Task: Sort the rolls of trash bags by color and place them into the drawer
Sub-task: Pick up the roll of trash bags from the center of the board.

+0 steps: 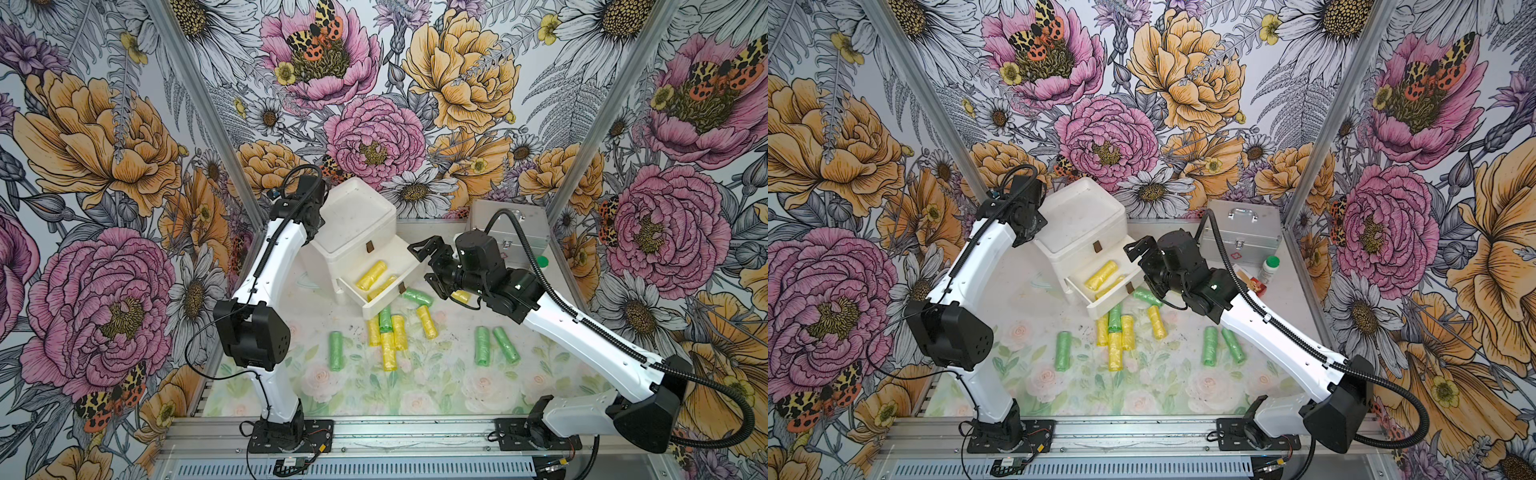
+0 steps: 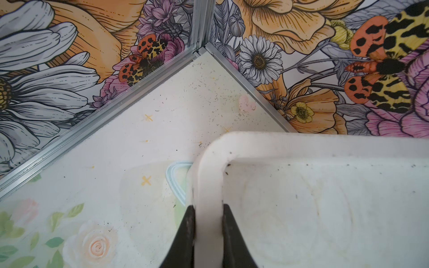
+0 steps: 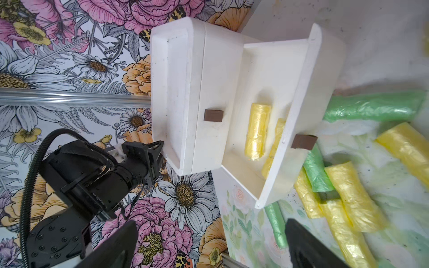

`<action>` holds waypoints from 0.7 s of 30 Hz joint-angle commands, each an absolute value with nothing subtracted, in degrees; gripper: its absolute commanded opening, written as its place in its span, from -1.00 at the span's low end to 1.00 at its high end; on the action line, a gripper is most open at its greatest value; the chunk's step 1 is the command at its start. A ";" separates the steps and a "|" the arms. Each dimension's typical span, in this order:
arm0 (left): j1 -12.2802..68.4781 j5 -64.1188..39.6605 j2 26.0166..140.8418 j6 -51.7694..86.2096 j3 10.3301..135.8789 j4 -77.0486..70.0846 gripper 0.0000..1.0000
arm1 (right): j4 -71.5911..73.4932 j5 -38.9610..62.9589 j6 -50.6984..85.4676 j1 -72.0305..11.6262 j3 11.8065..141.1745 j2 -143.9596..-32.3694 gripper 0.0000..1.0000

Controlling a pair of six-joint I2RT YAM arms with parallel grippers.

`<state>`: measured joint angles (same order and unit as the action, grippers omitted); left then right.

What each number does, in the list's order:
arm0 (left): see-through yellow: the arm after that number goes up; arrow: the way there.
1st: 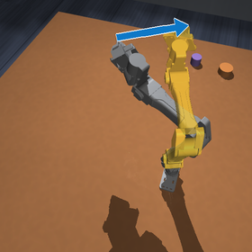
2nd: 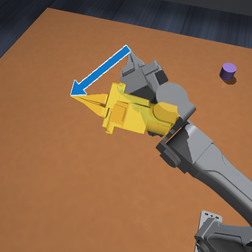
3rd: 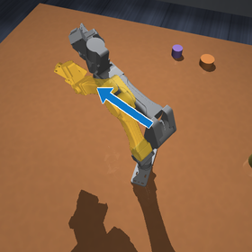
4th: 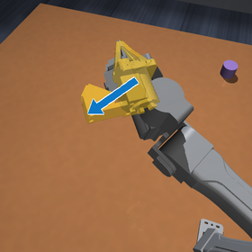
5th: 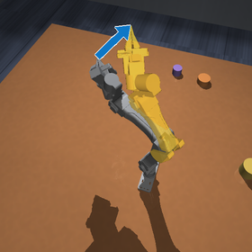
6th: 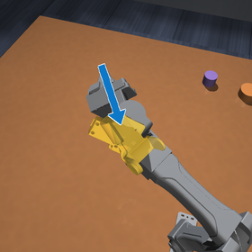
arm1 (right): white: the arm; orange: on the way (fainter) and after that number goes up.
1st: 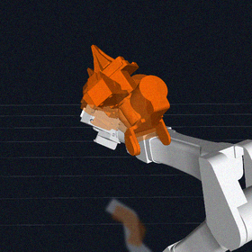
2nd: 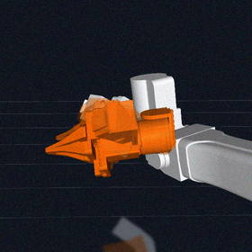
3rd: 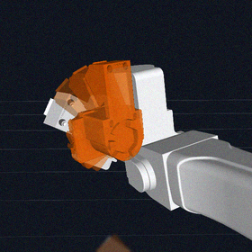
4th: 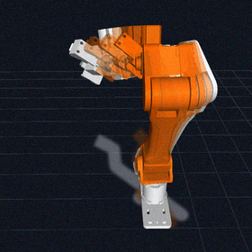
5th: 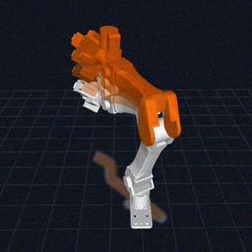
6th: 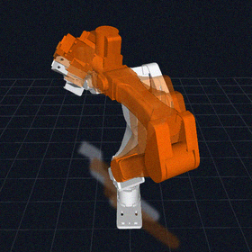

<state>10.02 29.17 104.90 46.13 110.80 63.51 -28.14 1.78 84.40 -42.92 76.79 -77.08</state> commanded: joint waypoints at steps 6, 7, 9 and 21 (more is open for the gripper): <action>13.66 15.56 110.13 46.84 105.46 72.61 -1.00 | -28.50 4.00 83.33 -42.20 77.77 -78.44 0.99; 13.71 15.47 110.17 46.82 105.58 72.60 -1.00 | -28.48 3.87 83.43 -42.18 77.78 -78.55 0.99; 13.67 15.39 110.45 46.84 105.64 72.51 -1.00 | -28.56 4.05 83.38 -42.19 78.31 -78.92 0.99; 13.86 15.48 109.98 47.25 106.41 72.33 -1.00 | -28.26 -4.75 60.94 -41.08 69.10 -72.78 0.99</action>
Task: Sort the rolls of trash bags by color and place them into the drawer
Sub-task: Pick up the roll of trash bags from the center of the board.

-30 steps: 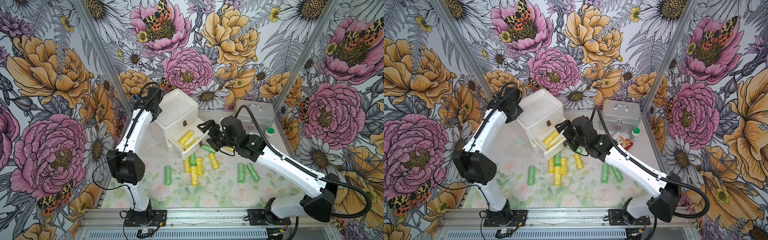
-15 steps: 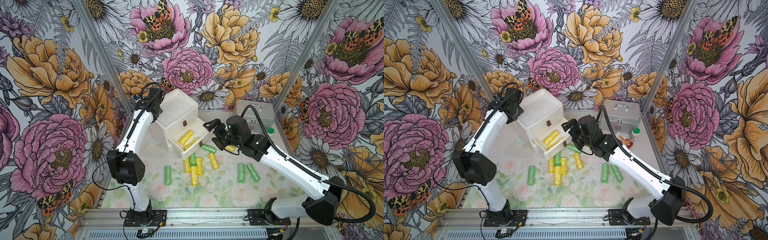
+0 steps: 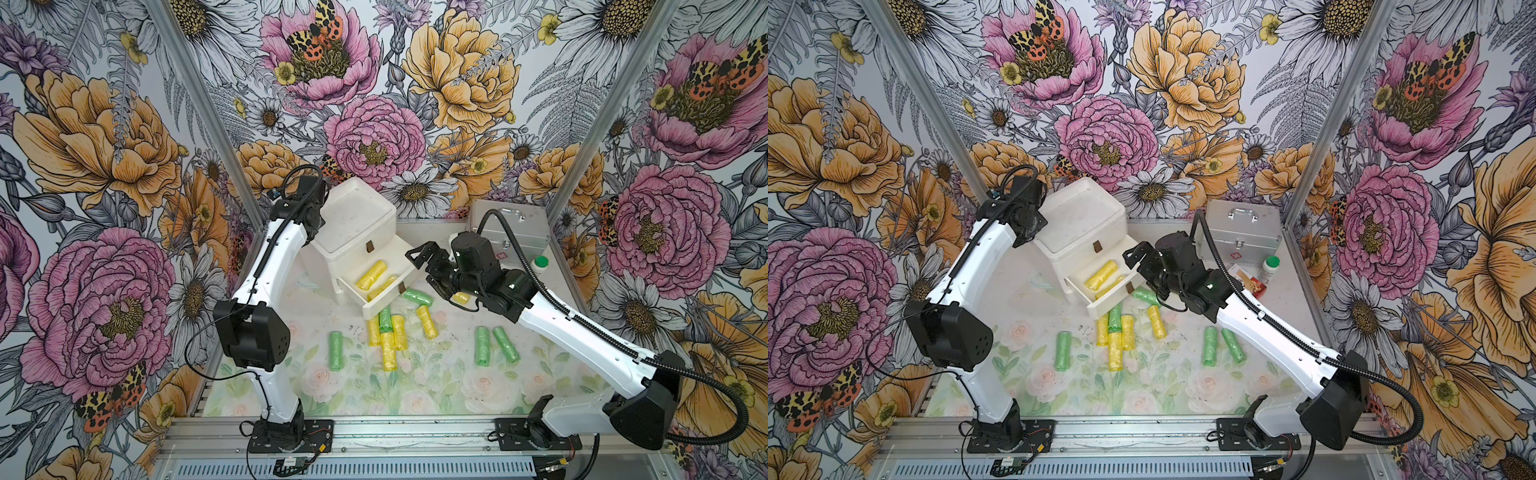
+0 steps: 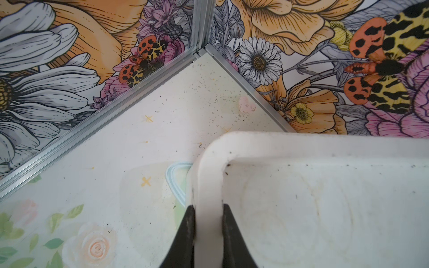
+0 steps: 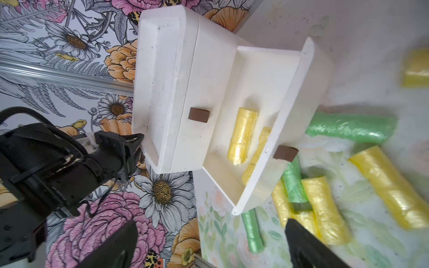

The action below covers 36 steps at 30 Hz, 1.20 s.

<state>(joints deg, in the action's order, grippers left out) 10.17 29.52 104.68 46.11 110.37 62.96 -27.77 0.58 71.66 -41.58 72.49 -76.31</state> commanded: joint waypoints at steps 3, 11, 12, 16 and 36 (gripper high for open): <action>13.89 14.88 109.90 47.48 107.02 72.07 -1.00 | -27.18 -7.46 56.23 -39.15 63.39 -68.61 0.99; 13.98 13.43 110.26 48.07 105.54 71.22 -1.00 | -27.69 -0.42 46.98 -31.83 55.28 -68.36 0.71; 13.97 13.24 110.08 48.16 105.23 70.96 -1.00 | -27.60 1.47 45.72 -31.84 55.03 -69.80 0.68; 14.06 13.09 109.65 48.42 104.77 70.41 -1.00 | -27.56 7.83 42.16 -32.94 55.01 -77.61 0.62; 13.91 12.39 108.07 48.44 103.30 69.70 -1.00 | -23.62 5.28 30.66 -38.58 58.28 -96.77 0.49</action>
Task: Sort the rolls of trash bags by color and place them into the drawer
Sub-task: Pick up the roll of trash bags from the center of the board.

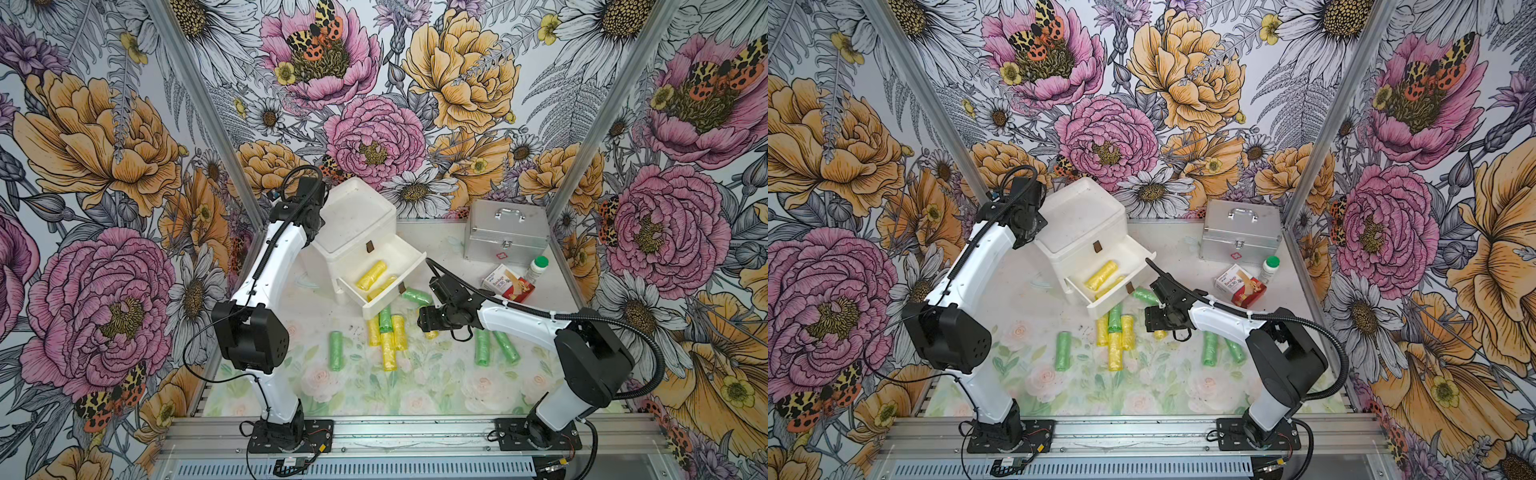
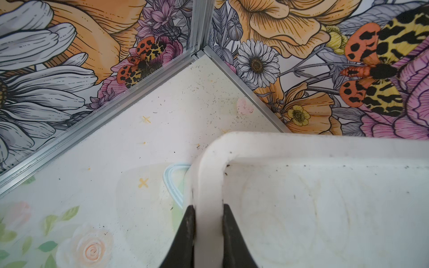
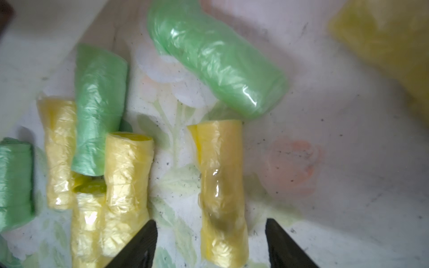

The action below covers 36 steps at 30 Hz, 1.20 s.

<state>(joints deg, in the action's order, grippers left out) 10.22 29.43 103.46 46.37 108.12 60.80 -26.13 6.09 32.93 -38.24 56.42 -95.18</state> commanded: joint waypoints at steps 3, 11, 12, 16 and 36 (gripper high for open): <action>13.84 12.39 107.78 48.35 103.15 69.70 -1.00 | -23.36 4.14 29.37 -38.67 59.56 -98.72 0.47; 13.79 10.55 107.64 48.34 102.87 69.72 -1.00 | -22.86 2.33 27.12 -38.41 63.00 -103.20 0.26; 13.75 10.52 107.59 48.35 102.75 69.77 -1.00 | -22.88 2.41 27.06 -38.41 63.25 -103.65 0.20; 13.75 10.54 107.38 48.45 102.33 69.46 -1.00 | -22.82 1.92 27.20 -38.32 62.81 -104.40 -0.02; 13.83 10.19 105.76 49.52 100.49 68.21 -1.00 | -23.97 6.83 39.37 -36.65 56.28 -78.30 -0.57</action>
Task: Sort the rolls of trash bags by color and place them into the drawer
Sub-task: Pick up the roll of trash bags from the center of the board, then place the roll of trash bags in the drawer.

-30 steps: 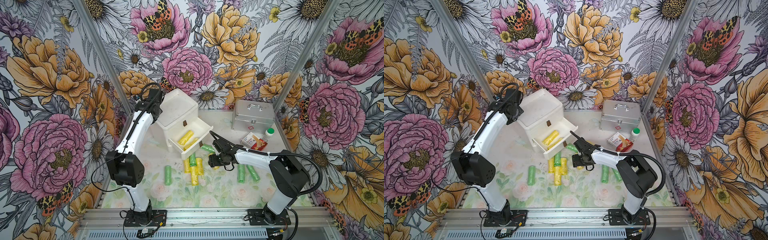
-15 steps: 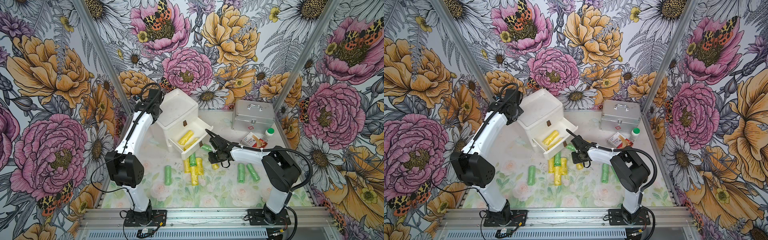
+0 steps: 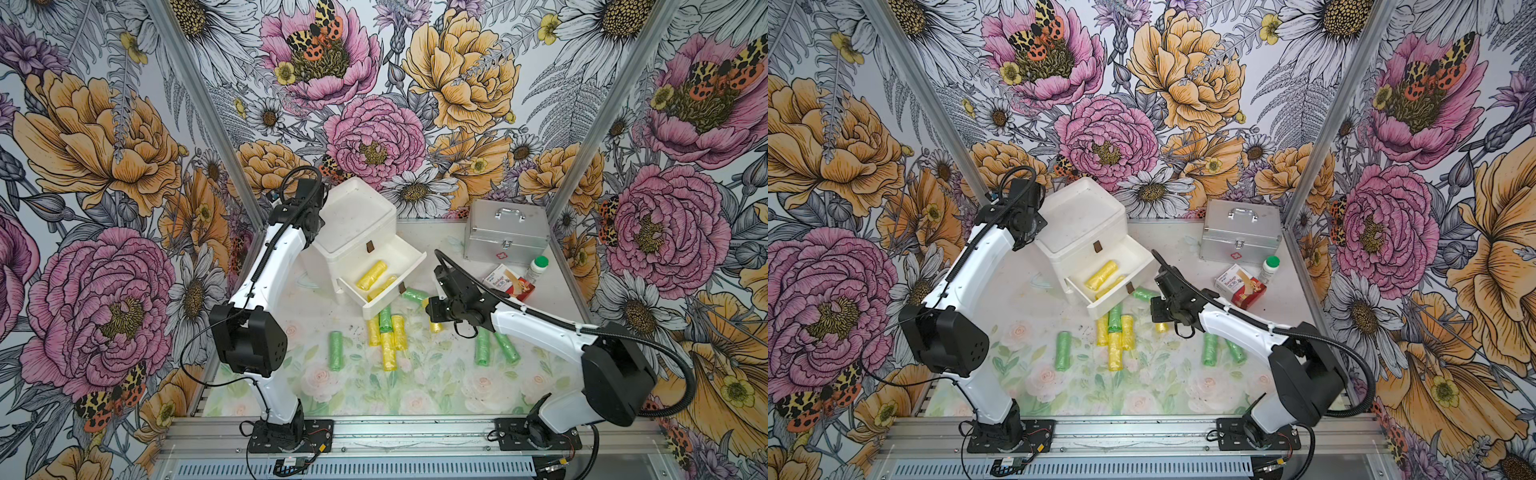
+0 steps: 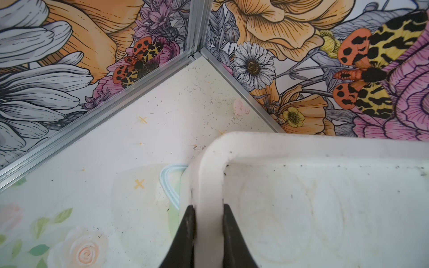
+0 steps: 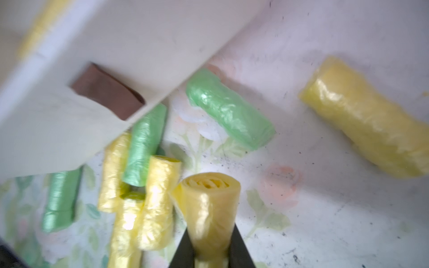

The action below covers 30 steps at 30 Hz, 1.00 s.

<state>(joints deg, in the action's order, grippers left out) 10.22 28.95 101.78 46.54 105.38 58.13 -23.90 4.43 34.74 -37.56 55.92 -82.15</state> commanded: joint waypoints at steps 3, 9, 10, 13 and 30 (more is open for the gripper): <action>13.89 9.94 105.32 49.83 99.87 67.70 -1.00 | -24.02 9.82 44.32 -35.17 60.45 -75.58 -0.57; 14.25 9.45 105.08 50.36 99.66 67.23 -1.00 | -23.82 10.14 52.91 -34.86 75.68 -80.77 -0.55; 14.23 9.45 104.94 50.37 99.59 67.08 -1.00 | -23.68 9.58 54.00 -34.85 77.75 -82.28 -0.55; 14.23 9.38 104.78 50.45 99.58 67.06 -1.00 | -23.14 7.54 59.15 -34.72 82.79 -86.84 -0.54; 14.33 8.00 104.85 49.88 99.63 66.70 -1.00 | -16.61 3.78 78.13 -39.10 93.75 -104.99 -0.55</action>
